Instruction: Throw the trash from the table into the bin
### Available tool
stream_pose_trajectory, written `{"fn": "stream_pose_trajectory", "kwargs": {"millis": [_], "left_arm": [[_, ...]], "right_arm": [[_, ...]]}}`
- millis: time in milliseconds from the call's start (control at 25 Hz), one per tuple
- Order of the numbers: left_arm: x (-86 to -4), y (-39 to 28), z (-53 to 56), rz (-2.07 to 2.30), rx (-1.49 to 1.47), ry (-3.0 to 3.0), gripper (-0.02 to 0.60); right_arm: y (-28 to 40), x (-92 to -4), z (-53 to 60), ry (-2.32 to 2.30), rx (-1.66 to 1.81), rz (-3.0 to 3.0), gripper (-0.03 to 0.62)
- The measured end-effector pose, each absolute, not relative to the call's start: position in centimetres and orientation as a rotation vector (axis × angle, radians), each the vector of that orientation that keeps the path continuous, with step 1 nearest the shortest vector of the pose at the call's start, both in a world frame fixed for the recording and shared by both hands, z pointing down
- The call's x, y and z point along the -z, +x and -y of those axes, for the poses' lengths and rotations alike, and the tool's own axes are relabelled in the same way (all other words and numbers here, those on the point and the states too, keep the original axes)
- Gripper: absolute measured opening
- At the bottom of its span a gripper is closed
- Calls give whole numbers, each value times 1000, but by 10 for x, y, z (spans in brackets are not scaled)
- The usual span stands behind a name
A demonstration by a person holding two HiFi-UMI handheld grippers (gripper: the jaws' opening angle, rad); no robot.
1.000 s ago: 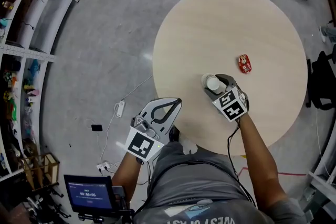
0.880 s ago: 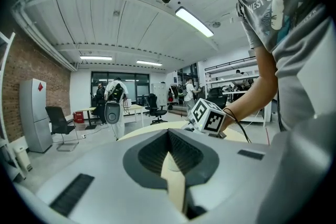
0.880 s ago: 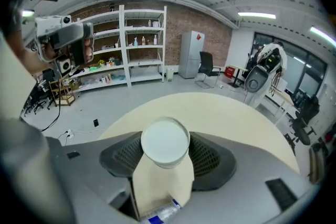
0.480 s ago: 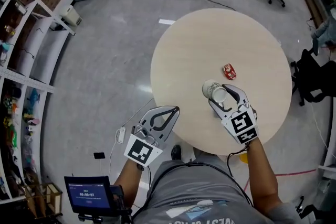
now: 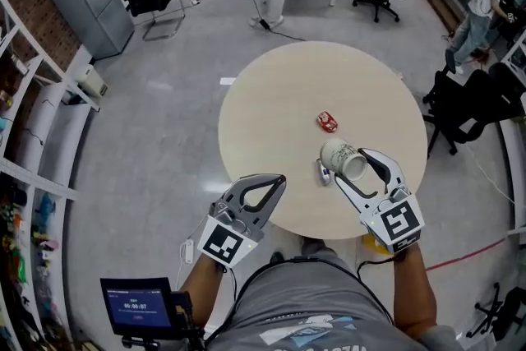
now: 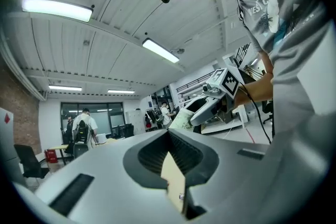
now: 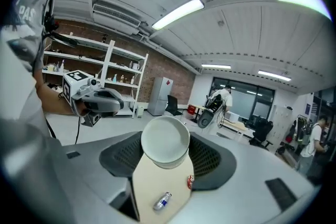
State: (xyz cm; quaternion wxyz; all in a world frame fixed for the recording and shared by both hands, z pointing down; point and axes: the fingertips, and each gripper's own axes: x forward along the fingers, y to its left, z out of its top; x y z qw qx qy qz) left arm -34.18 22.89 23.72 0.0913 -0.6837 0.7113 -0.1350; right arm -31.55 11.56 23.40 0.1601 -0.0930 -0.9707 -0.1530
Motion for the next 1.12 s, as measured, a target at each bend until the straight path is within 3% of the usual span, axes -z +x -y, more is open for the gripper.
{"fn": "stream_pose_trajectory", "kwargs": {"millis": [360,1120], "left_arm": [[-210,-281,-207,-1839,386,-2144,41],[-223,-88,-58,-1361,339,-2478,41]], "right_arm": [[-210,-187,-109,27,476,2868,273],[28,-216,-2,558,152,2796,273]]}}
